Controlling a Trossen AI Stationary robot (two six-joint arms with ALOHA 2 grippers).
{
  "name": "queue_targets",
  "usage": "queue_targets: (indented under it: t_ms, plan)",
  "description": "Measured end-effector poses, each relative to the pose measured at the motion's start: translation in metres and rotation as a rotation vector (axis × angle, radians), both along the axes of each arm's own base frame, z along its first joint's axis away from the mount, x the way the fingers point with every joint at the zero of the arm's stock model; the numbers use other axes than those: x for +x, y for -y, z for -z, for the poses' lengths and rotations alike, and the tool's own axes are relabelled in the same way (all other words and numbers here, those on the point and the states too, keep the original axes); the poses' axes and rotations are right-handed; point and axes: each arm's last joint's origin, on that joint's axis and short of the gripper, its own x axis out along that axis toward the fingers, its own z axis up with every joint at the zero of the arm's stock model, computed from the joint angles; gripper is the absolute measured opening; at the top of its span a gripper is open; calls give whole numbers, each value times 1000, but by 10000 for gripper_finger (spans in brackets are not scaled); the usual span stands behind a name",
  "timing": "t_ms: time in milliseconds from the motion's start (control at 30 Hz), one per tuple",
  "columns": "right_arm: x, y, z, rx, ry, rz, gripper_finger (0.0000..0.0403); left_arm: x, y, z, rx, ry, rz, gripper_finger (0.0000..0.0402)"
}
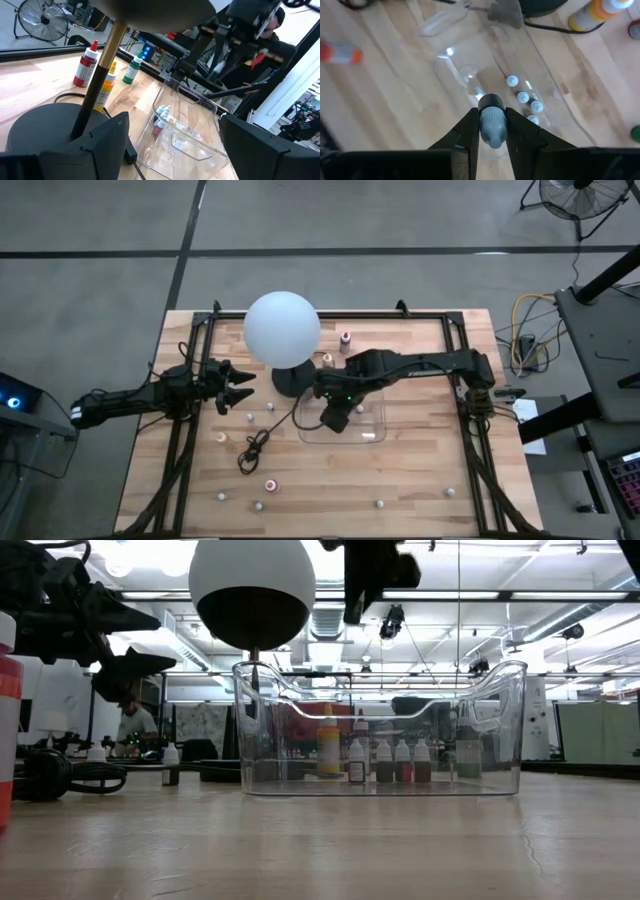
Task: Pick & Place food coloring
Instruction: Put the small black food coloring bottle into the transparent bin
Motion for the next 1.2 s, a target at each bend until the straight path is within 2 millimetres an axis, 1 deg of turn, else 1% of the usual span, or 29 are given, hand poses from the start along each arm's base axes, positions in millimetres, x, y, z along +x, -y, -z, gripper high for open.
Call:
queue_targets:
  t_ms: [200, 400, 633, 800, 933, 1200]
  plan:
    - [2, -6, 18, -47, -60, -116, 68, 0, 0, 0, 0, 0, 0, 279]
    - [-1, -6, 38, -108, -122, -216, 68, 0, 0, 0, 0, 0, 0, 279]
    - [3, -6, 64, -132, -111, -311, 68, 0, 0, 0, 0, 0, 0, 279]
    - [1, -7, 83, -143, -135, -372, 68, 0, 0, 0, 0, -1, 0, 279]
    - [-3, -7, 93, -151, -160, -421, 68, 0, 0, 0, 0, 0, 0, 279]
    - [-13, -9, 106, -165, -176, -490, 68, 0, 0, 0, 0, 0, 0, 279]
